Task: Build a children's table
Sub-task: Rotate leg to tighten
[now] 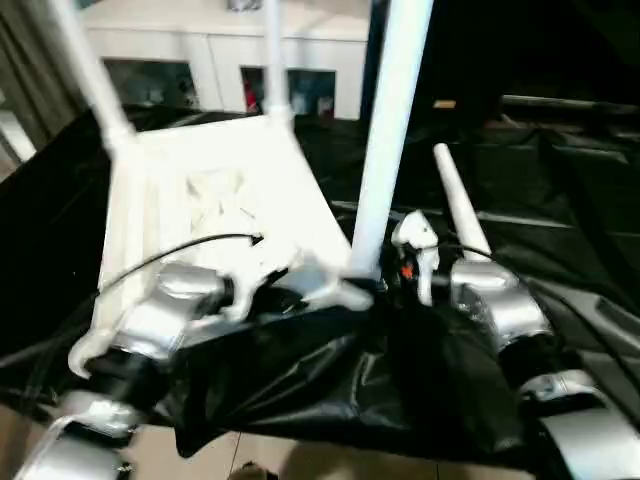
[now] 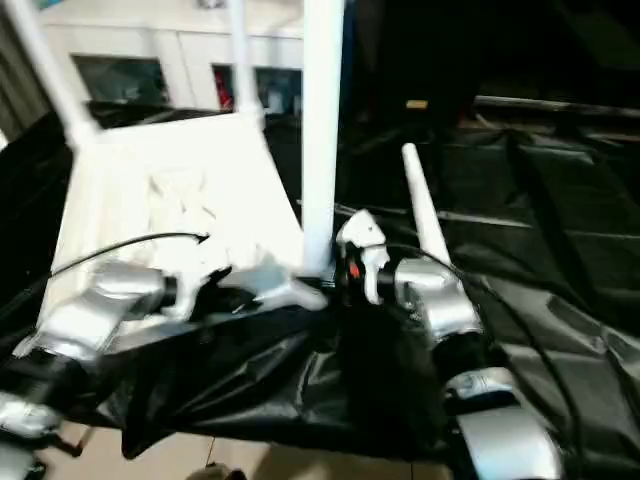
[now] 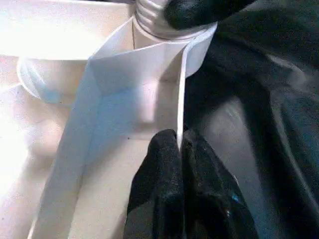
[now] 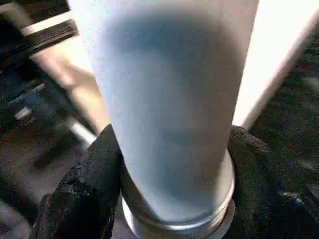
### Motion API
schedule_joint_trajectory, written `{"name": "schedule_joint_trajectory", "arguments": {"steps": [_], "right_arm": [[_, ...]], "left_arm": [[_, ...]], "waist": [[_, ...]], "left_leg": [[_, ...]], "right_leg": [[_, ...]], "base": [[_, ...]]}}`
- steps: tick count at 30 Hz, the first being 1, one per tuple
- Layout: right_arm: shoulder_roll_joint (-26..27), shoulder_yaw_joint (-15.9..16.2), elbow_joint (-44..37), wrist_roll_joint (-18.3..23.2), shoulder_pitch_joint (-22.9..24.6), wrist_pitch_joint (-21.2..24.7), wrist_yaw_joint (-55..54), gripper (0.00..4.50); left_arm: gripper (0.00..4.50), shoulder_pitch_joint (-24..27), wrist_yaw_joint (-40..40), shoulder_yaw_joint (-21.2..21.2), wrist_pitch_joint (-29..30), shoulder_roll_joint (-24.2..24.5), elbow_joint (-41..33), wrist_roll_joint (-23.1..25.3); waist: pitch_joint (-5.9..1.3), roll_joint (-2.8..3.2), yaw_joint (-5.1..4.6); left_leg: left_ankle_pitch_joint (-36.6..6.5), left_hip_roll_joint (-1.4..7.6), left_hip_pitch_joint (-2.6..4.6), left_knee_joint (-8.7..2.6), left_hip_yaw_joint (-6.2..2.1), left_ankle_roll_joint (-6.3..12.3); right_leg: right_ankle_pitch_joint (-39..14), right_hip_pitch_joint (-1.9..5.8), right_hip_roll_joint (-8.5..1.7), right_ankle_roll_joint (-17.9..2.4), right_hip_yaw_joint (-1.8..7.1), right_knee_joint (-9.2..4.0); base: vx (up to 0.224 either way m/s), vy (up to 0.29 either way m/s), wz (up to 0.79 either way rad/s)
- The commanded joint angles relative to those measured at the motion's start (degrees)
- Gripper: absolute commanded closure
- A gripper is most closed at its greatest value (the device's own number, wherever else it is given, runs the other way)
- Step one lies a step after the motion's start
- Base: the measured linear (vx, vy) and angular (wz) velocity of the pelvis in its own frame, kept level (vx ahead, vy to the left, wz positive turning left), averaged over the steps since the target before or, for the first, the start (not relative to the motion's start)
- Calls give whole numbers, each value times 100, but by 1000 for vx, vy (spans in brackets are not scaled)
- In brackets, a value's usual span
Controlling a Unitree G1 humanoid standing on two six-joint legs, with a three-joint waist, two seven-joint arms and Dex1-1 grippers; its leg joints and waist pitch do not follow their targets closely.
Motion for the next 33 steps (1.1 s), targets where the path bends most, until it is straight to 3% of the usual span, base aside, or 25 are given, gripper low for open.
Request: {"name": "schedule_joint_trajectory", "arguments": {"steps": [1,2,4,8,14,20,21,22,23,24,25,26,27,29,30,31,32,33], "right_arm": [[718,-113,535,5,22,207,-1446,184],[934,-189,659,31,-29,194,-1854,184],[1193,-248,764,43,-90,169,-2215,184],[1441,-85,791,-56,-154,20,-2200,184],[1421,-203,805,-36,-253,-48,-2022,108],[1191,-310,549,-72,-263,-141,-2315,102],[1025,-410,208,-25,-144,-56,-2425,102],[980,-440,98,-4,-102,-17,-2446,102],[939,-464,-35,18,-40,27,-2456,102],[734,-589,-770,134,314,286,-2497,102],[721,-597,-820,141,339,305,-2501,102],[675,-621,-989,161,425,375,-2511,102],[634,-641,-1198,182,530,461,-2515,102],[548,-691,-1590,215,722,640,-2552,102],[542,-697,-1616,216,735,651,-2560,102],[519,-720,-1713,220,784,688,-2588,102],[492,-753,-1813,235,825,740,-2642,102],[463,-794,-1854,238,836,749,-2699,102]], "left_arm": [[450,-414,1468,390,491,-780,61,32],[450,-473,1836,456,621,-1041,104,40],[450,-522,2202,502,727,-1310,144,48],[450,-493,2377,465,711,-1482,104,78],[450,-390,2307,429,780,-1457,-89,157],[450,-518,2730,574,936,-1529,154,233],[450,-639,3019,683,931,-1596,400,260],[450,-674,3086,708,923,-1615,468,265],[450,-712,3136,730,893,-1638,545,261],[450,-915,3374,828,709,-1767,936,243],[450,-930,3389,834,695,-1775,961,243],[450,-983,3444,851,647,-1805,1045,242],[450,-1048,3482,840,556,-1813,1129,262],[450,-1172,3535,835,432,-1839,1263,275],[450,-1181,3537,836,428,-1842,1270,273],[450,-1212,3545,841,412,-1853,1295,266],[450,-1264,3590,859,372,-1876,1369,253],[450,-1334,3642,882,260,-1902,1512,240]], "waist": [[-377,48,-40],[-353,22,-65],[-377,8,-60],[-404,12,-32],[-392,11,-37],[-376,8,-44],[-374,88,-44],[-366,47,-54],[-408,38,-40],[-406,127,-47],[-412,94,-52],[-463,54,-71],[-481,120,-76],[-512,90,-52],[-519,87,-38],[-522,160,-24],[-531,121,-20],[-534,124,-2]], "left_leg": [[-2089,49,185,-457,2,-253],[-2180,43,191,-468,-15,-304],[-2156,26,188,-457,-14,-256],[-1893,13,133,-439,-6,-73],[-1935,25,129,-458,-7,-28],[-2086,30,146,-474,-6,-69],[-2131,23,154,-475,-10,-104],[-2128,9,148,-472,-2,-104],[-1978,18,136,-467,-18,-88],[-1801,-7,104,-467,-28,-76],[-1715,-8,106,-463,-31,-59],[-1389,-6,72,-442,-46,-17],[-1097,-23,61,-397,-38,55],[-717,-35,69,-328,-20,242],[-592,-40,68,-309,-12,295],[-509,-28,85,-292,-9,370],[-478,-40,69,-274,-3,433],[-488,-36,67,-269,6,462]], "right_leg": [[-1364,177,-181,-1295,89,-474],[-1570,165,-181,-1251,80,-511],[-1756,165,-187,-1145,82,-544],[-1277,178,-160,-1098,79,-537],[-1250,185,-160,-1130,66,-535],[-1470,160,-157,-1057,75,-564],[-1459,154,-147,-1022,75,-573],[-1437,162,-127,-978,75,-588],[-1229,195,-144,-986,74,-553],[-966,230,-117,-906,66,-541],[-794,233,-104,-867,65,-556],[-257,286,-117,-970,49,-482],[242,289,-115,-1108,40,-448],[925,298,-102,-1275,43,-405],[1107,304,-95,-1302,42,-389],[1285,272,-99,-1339,30,-393],[1358,290,-103,-1413,26,-373],[1324,288,-110,-1430,25,-371]], "base": [[0,0,0],[0,0,0],[0,0,0],[0,0,0],[0,0,0],[0,0,0],[0,0,0],[0,0,0],[0,0,0],[0,0,0],[0,0,0],[0,0,0],[0,0,0],[0,0,0],[0,0,0],[0,0,0],[0,0,0],[0,0,0]]}}
